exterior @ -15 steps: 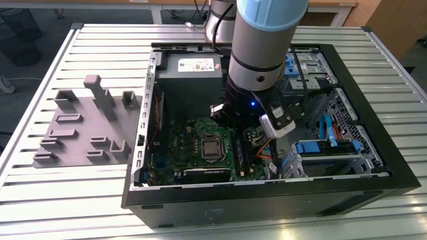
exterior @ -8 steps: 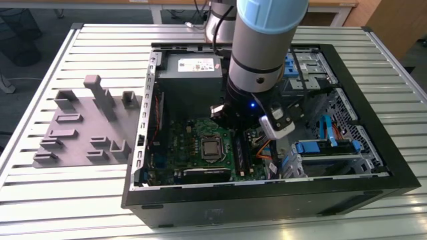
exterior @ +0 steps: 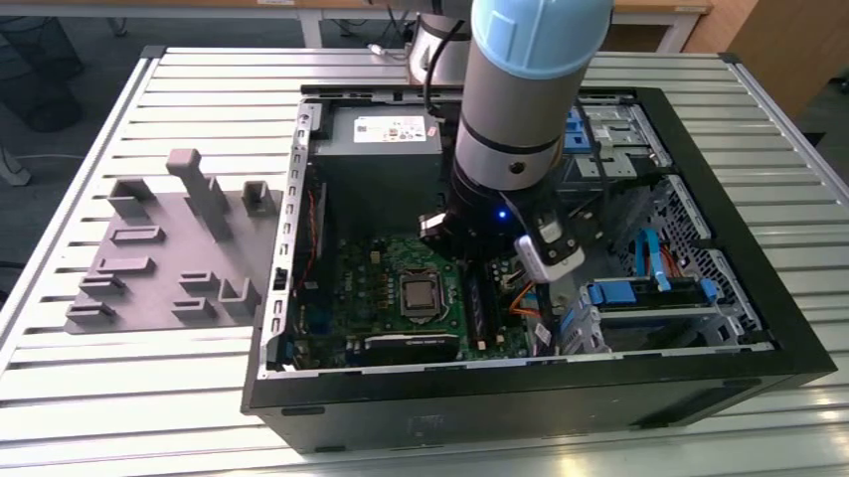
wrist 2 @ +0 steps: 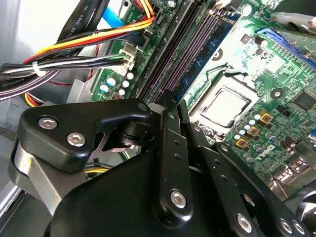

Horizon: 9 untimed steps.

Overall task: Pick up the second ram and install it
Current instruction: 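Insert the second ram into the second slot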

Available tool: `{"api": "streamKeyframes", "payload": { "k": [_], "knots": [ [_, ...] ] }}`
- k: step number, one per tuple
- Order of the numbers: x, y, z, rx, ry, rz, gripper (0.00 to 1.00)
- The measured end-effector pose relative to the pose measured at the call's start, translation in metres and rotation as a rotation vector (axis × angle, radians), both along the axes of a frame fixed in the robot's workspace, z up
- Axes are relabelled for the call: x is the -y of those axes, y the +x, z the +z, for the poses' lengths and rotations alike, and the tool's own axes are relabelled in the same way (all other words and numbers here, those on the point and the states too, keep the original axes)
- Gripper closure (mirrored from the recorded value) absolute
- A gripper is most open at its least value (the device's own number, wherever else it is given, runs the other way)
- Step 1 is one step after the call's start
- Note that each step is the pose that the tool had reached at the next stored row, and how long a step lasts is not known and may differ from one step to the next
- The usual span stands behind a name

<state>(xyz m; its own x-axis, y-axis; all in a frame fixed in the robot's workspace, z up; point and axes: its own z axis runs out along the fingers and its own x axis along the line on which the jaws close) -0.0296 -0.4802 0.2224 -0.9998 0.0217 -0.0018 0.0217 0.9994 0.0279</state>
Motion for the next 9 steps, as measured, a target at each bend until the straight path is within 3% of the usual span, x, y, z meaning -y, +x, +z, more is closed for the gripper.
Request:
{"api": "streamKeyframes", "payload": {
  "k": [9],
  "knots": [
    [0.0,0.0006,-0.0022,0.0001,0.0015,0.0,0.86]
  ]
}}
